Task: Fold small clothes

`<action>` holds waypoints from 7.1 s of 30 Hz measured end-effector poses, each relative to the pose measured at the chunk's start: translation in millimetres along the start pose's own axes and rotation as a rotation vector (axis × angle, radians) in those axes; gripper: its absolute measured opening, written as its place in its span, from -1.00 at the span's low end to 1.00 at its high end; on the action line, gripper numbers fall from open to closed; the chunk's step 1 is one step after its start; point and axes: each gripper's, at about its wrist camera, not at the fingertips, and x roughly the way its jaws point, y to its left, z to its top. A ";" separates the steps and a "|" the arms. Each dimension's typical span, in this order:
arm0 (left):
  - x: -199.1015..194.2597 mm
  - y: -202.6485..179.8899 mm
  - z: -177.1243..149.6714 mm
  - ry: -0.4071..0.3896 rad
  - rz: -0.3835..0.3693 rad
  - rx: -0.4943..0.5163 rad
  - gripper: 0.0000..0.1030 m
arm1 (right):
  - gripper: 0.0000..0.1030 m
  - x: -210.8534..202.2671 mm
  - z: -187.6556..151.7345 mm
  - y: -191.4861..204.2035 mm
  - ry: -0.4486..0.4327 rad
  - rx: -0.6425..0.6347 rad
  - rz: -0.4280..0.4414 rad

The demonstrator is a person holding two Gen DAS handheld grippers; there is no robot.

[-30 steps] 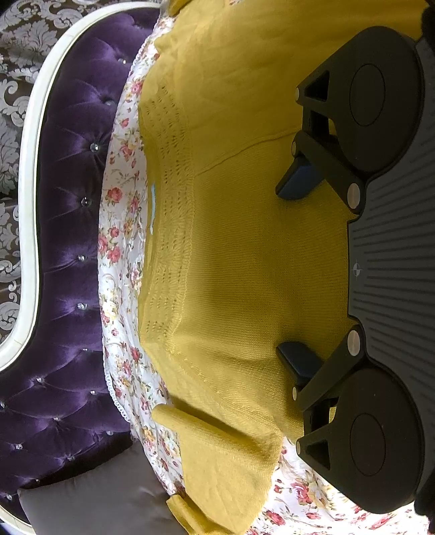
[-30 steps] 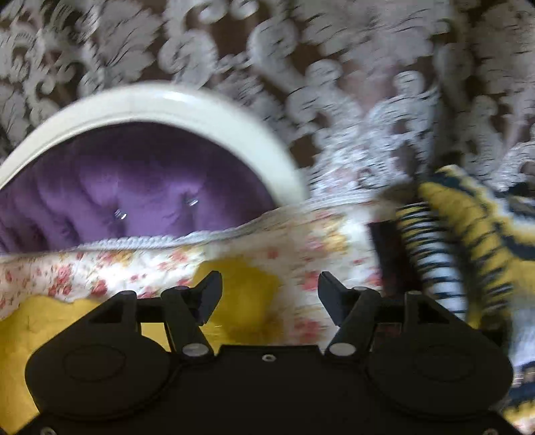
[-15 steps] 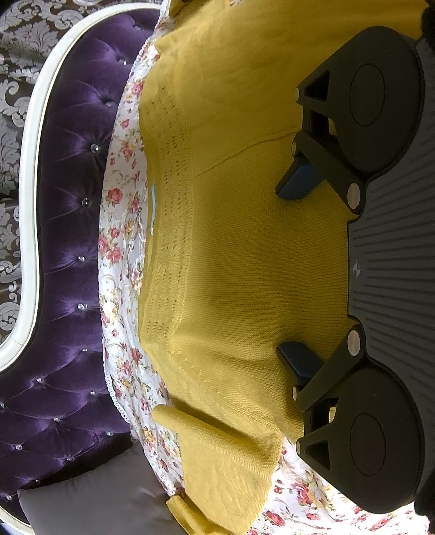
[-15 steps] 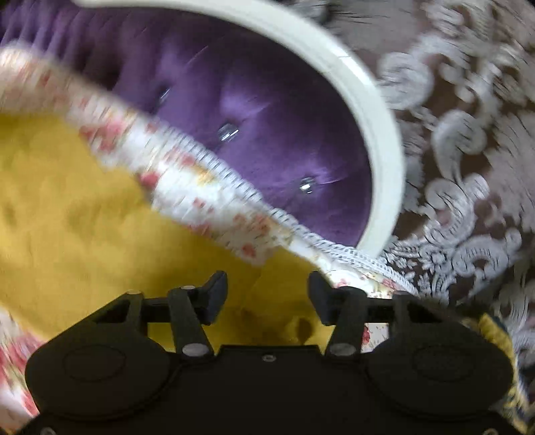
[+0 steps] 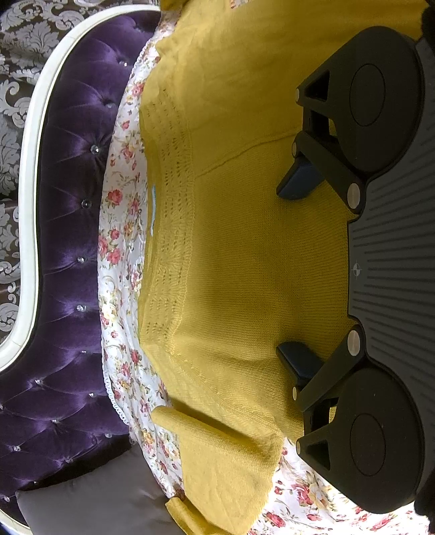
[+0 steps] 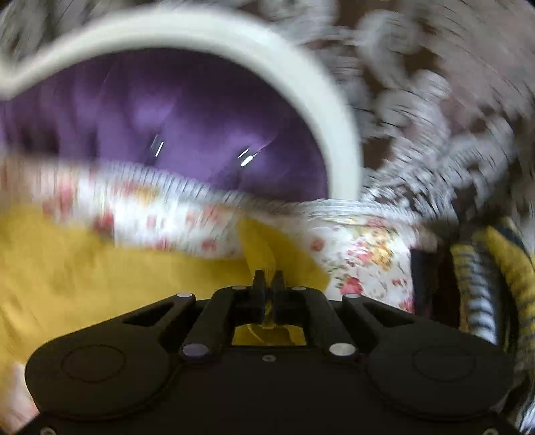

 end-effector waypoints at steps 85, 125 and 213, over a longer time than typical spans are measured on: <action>-27.7 63.0 100.1 -0.196 -0.147 -0.012 -0.97 | 0.81 -87.8 -135.9 250.9 -0.184 0.022 0.486; -1.3 109.3 44.3 -0.066 -0.018 -0.026 0.80 | 0.99 -80.2 -65.6 200.3 -0.142 0.070 0.229; -120.7 81.9 182.9 -0.418 -0.270 -0.147 -0.84 | 0.99 -182.1 -149.8 274.3 -0.170 0.039 0.566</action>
